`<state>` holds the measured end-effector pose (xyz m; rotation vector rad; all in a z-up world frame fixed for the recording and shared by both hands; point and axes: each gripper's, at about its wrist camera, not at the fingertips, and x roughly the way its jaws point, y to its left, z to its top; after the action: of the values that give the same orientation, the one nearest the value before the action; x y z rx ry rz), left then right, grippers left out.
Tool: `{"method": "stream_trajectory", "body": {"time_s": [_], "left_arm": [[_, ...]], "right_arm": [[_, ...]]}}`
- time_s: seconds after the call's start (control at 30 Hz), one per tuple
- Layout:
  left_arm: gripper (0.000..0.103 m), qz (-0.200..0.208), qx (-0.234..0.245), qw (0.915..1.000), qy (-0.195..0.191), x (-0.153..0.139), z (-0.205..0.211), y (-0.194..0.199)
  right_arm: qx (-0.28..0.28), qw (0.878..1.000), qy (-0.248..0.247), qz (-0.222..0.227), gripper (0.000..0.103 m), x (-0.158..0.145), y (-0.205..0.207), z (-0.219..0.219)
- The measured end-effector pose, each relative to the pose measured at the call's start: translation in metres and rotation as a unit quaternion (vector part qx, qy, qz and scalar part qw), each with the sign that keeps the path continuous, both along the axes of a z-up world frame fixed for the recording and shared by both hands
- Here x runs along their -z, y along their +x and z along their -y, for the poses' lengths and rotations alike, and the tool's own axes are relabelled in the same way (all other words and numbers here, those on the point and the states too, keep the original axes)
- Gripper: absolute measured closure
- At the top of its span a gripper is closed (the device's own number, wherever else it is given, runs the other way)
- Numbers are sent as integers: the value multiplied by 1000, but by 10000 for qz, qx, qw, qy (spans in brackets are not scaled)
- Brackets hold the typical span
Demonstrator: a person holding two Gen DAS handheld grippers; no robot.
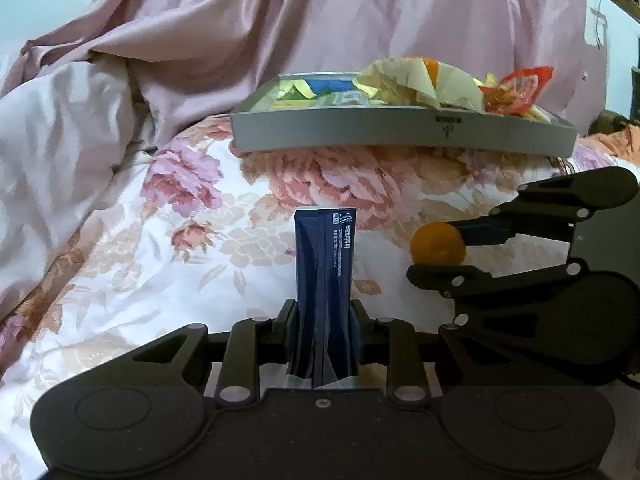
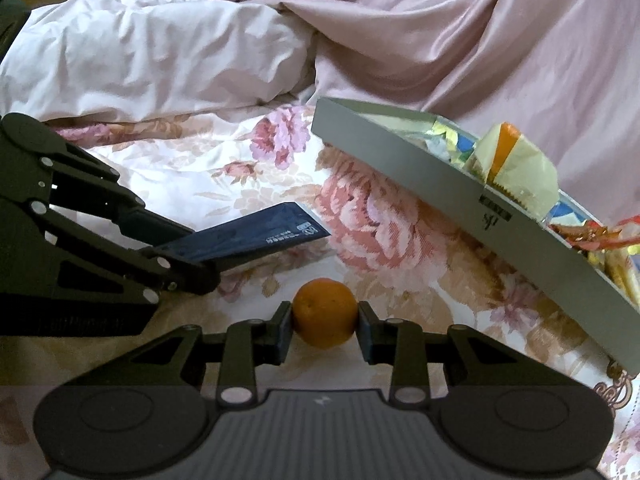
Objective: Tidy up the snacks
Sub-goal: 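Lift the blue stick pack and mandarin and carry them over the tray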
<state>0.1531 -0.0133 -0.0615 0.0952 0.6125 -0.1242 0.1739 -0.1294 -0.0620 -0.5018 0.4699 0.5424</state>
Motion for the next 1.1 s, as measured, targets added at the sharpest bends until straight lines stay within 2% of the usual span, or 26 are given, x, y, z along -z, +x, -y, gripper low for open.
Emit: {"method": "stream_trajectory", "body": {"time_s": [0.23, 0.6, 0.73, 0.93, 1.1], "left_arm": [[74, 197, -202, 9995, -172, -4, -6, -1], [74, 258, -511, 9974, -446, -12, -14, 1], [74, 229, -684, 9962, -478, -26, -18, 11], [74, 655, -783, 9936, -487, -60, -17, 28], [74, 967, -708, 9914, -524, -90, -6, 60]], "right_arm": [[44, 9995, 82, 302, 66, -6, -3, 2], [-151, 9969, 25, 769, 66, -14, -12, -2], [-127, 9951, 192, 961, 66, -24, -14, 1], [19, 9924, 484, 1132, 66, -37, -11, 9], [18, 9891, 663, 1314, 66, -45, -4, 9]]}}
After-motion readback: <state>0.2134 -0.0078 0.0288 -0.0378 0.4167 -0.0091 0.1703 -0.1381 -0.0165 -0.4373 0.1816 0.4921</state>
